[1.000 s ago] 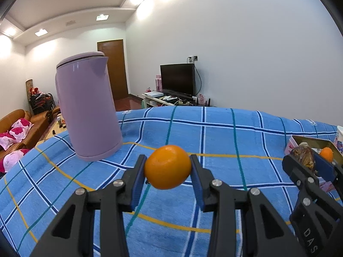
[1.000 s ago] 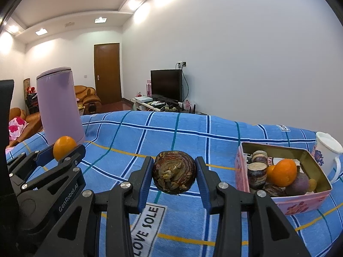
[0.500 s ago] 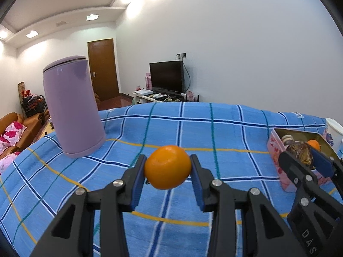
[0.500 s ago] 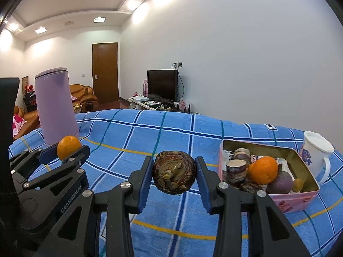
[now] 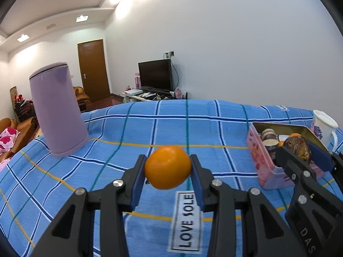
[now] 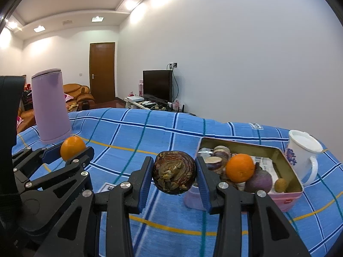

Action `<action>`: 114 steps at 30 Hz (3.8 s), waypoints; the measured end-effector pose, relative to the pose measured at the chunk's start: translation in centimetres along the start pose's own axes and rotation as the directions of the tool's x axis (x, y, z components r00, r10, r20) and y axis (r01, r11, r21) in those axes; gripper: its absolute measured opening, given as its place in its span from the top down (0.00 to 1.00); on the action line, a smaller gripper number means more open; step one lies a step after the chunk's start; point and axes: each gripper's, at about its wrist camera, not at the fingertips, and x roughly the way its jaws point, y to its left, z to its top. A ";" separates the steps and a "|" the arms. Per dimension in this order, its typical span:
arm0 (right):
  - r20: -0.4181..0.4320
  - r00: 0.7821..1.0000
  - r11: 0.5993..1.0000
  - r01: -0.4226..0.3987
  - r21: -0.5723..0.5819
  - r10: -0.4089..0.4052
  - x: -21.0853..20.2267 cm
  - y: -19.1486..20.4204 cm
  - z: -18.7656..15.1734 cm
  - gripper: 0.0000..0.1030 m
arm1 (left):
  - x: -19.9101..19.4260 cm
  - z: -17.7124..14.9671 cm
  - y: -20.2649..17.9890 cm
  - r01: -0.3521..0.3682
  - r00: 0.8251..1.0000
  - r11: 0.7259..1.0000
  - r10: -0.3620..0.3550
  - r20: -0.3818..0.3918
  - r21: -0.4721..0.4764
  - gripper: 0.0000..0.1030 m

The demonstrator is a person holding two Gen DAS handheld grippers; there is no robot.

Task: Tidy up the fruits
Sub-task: 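Carry the orange and dark fruit over the pink tin with both tools, then open the left tool to drop the orange while the right releases the dark fruit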

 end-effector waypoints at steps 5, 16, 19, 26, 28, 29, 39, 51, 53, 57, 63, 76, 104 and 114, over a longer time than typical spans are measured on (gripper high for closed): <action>0.000 1.000 1.000 0.017 0.002 -0.017 -0.3 -1.4 -0.2 0.59 | -0.3 0.0 -1.8 0.020 1.000 0.999 -0.020 0.002 0.025 0.60; 0.002 0.998 0.998 0.068 0.006 -0.068 -0.5 -4.7 -0.4 0.59 | -0.6 0.3 -6.0 0.081 0.997 0.994 -0.082 0.006 0.077 0.60; 0.002 0.996 0.996 0.089 0.029 -0.089 -0.6 -6.3 -0.4 0.59 | -0.6 0.7 -7.2 0.110 0.994 0.991 -0.111 0.007 0.081 0.60; 0.008 0.987 0.986 0.159 0.049 -0.159 -0.7 -9.6 -0.4 0.59 | -0.6 1.8 -10.0 0.171 0.984 0.980 -0.175 0.026 0.105 0.60; 0.013 0.984 0.983 0.175 0.053 -0.176 -0.7 -10.4 -0.3 0.59 | -0.4 2.1 -10.7 0.180 0.983 0.978 -0.183 0.027 0.107 0.60; 0.017 0.982 0.981 0.186 0.056 -0.187 -0.7 -10.8 -0.2 0.59 | -0.3 2.2 -11.1 0.184 0.982 0.977 -0.188 0.027 0.109 0.60; 0.016 0.961 0.957 0.275 0.089 -0.277 0.3 -14.0 0.5 0.59 | 1.7 3.4 -14.4 0.236 0.971 0.966 -0.239 0.014 0.107 0.60; -0.034 0.973 0.944 0.229 0.239 -0.228 1.9 -18.0 0.7 0.59 | 4.1 4.1 -16.7 0.270 0.962 0.958 -0.272 -0.001 0.097 0.60; -0.052 0.975 0.943 0.223 0.247 -0.217 2.5 -18.2 0.7 0.59 | 4.5 3.9 -16.8 0.275 0.961 0.957 -0.275 -0.013 0.095 0.60; -0.070 0.976 0.944 0.219 0.248 -0.208 3.2 -18.2 0.5 0.59 | 5.0 3.6 -16.9 0.287 0.958 0.954 -0.285 -0.044 0.086 0.60; -0.121 0.974 0.934 0.217 0.284 -0.190 3.2 -18.5 -0.1 0.59 | 5.0 3.6 -16.7 0.311 0.950 0.947 -0.308 -0.052 0.079 0.60; -0.212 0.957 0.946 0.244 0.215 -0.199 6.3 -18.5 2.0 0.59 | 6.6 4.0 -17.0 0.295 0.954 0.951 -0.288 -0.084 0.092 0.60; -0.244 0.969 0.943 0.106 0.315 -0.027 10.0 -19.1 0.3 0.57 | 7.5 4.2 -17.3 0.282 0.956 0.955 -0.272 -0.106 0.093 0.59; -0.080 0.996 0.934 0.075 0.349 -0.050 4.9 -19.1 1.2 0.23 | 6.3 4.0 -16.3 0.258 0.966 0.964 -0.256 -0.046 0.057 0.13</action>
